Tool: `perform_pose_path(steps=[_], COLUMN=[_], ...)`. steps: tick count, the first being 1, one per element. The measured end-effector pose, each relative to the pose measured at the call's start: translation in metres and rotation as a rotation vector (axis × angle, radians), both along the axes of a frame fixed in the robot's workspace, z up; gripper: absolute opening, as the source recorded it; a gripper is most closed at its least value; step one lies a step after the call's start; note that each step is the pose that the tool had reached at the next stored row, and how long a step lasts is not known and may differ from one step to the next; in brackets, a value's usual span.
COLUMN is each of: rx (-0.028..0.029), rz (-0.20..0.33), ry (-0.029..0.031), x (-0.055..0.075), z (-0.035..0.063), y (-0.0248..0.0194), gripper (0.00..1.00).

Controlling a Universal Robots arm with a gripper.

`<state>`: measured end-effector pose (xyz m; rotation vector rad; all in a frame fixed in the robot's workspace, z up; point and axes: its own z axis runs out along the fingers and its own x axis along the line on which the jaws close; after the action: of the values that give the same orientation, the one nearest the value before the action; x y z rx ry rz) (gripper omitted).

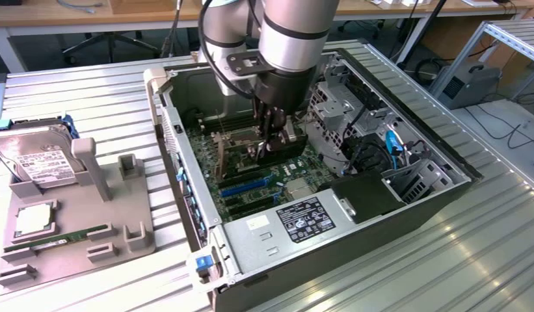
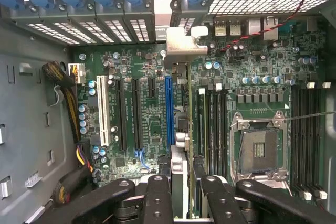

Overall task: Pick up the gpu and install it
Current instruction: 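Insert the gpu into the slot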

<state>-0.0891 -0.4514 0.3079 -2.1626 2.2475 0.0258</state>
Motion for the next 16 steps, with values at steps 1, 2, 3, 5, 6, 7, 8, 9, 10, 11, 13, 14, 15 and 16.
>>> perform_pose_path(steps=[1, 2, 3, 5, 6, 7, 8, 9, 10, 11, 13, 14, 15, 16], rx=[0.0000, 0.0000, 0.0000, -0.0001, -0.0001, 0.0000, -0.0001, -0.0001, 0.0000, 0.0000, -0.0001, 0.0000, 0.0000, 0.0000], rz=[0.000, 0.000, 0.000, 0.000, 0.000, 0.000, 0.000, 0.000, 0.000, 0.000, 0.000, 0.000, 0.000, 0.000], ry=[0.0000, 0.0000, 0.0000, 0.0000, 0.0001, 0.0001, 0.0000, 0.0000, 0.0000, 0.0000, 0.0000, 0.0000, 0.0000, 0.0000], x=[-0.0002, -0.0004, -0.0006, -0.0010, -0.0012, -0.0015, -0.0017, -0.0019, -0.0021, -0.0023, -0.0028, -0.0030, -0.0033, -0.0036], z=[-0.0002, -0.0003, -0.0004, -0.0007, -0.0008, -0.0009, -0.0010, -0.0012, -0.0013, -0.0014, -0.0016, -0.0017, -0.0019, -0.0021], y=[0.0000, 0.0000, -0.0001, -0.0001, -0.0001, -0.0001, -0.0002, -0.0002, -0.0002, -0.0002, -0.0003, -0.0003, -0.0003, -0.0004], gripper=[0.27, 0.27, 0.27, 0.27, 0.27, 0.27, 0.27, 0.27, 0.27, 0.27, 0.27, 0.27, 0.27, 0.27])
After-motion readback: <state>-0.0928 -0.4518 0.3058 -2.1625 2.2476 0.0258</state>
